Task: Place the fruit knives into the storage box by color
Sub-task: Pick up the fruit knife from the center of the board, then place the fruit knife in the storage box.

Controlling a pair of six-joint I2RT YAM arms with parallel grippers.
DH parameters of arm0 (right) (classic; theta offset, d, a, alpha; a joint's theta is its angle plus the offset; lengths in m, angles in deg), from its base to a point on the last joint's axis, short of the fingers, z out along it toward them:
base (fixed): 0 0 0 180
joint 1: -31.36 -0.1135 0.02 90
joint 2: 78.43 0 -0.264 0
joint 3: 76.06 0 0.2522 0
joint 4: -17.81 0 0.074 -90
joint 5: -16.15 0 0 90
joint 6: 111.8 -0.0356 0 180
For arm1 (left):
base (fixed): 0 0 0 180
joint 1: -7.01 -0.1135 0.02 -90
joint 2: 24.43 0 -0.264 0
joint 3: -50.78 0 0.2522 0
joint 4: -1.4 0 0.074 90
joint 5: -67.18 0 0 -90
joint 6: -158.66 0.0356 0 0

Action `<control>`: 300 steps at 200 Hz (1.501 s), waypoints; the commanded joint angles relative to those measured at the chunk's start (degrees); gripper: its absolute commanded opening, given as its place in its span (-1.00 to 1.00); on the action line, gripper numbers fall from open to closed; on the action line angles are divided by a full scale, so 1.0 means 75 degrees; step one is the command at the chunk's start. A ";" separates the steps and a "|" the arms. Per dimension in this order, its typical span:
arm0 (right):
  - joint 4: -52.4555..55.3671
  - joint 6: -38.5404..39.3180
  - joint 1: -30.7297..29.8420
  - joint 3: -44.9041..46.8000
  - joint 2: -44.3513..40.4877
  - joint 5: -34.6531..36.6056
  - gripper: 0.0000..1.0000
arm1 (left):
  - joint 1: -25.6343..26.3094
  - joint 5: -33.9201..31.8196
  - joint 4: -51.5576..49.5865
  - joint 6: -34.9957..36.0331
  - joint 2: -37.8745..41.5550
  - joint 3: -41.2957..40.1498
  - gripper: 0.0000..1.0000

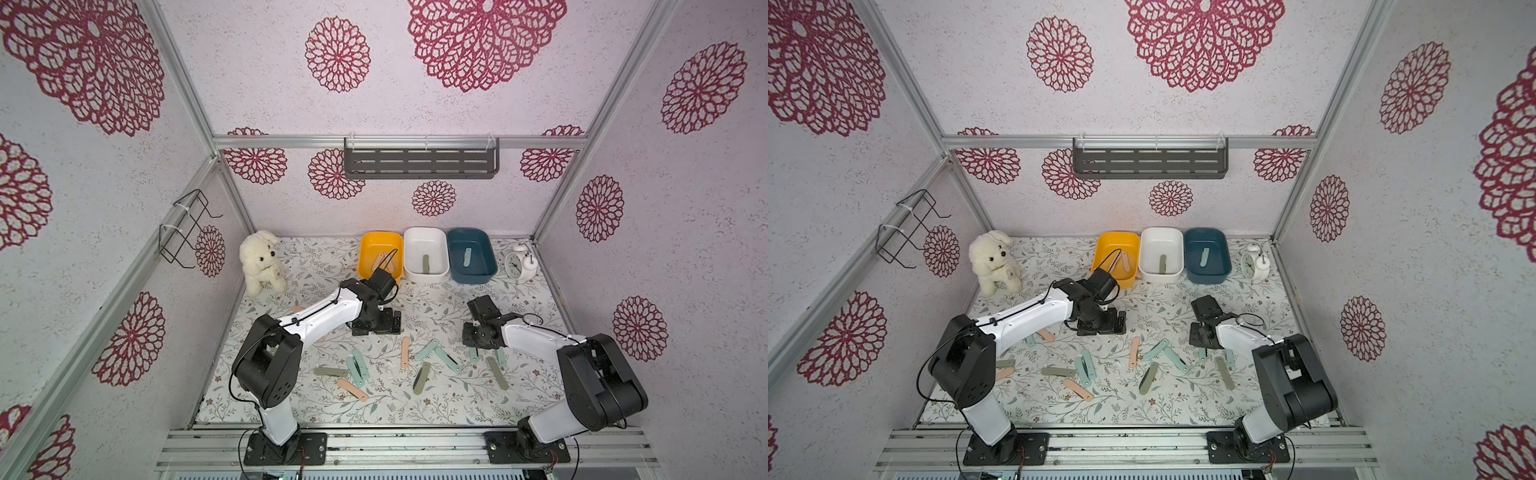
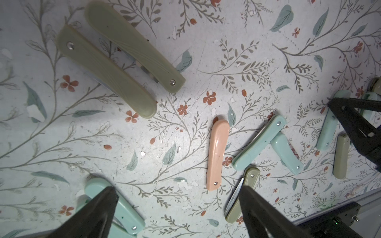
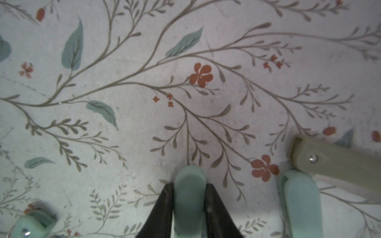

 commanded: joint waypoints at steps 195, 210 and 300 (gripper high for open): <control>0.0737 0.1440 0.1080 -0.6187 0.2665 0.0672 -0.64 | -0.0306 0.0364 -0.0309 0.0630 -0.1378 0.2518 0.95; 0.0599 0.1564 0.1208 -0.6771 0.3115 0.0701 -0.64 | -0.0330 0.0402 -0.0377 0.0645 -0.1383 0.2630 0.95; 0.0453 0.1769 0.1739 -0.8982 0.5551 0.0491 -0.66 | -0.0375 0.0193 -0.0290 0.0564 -0.1315 0.2308 0.95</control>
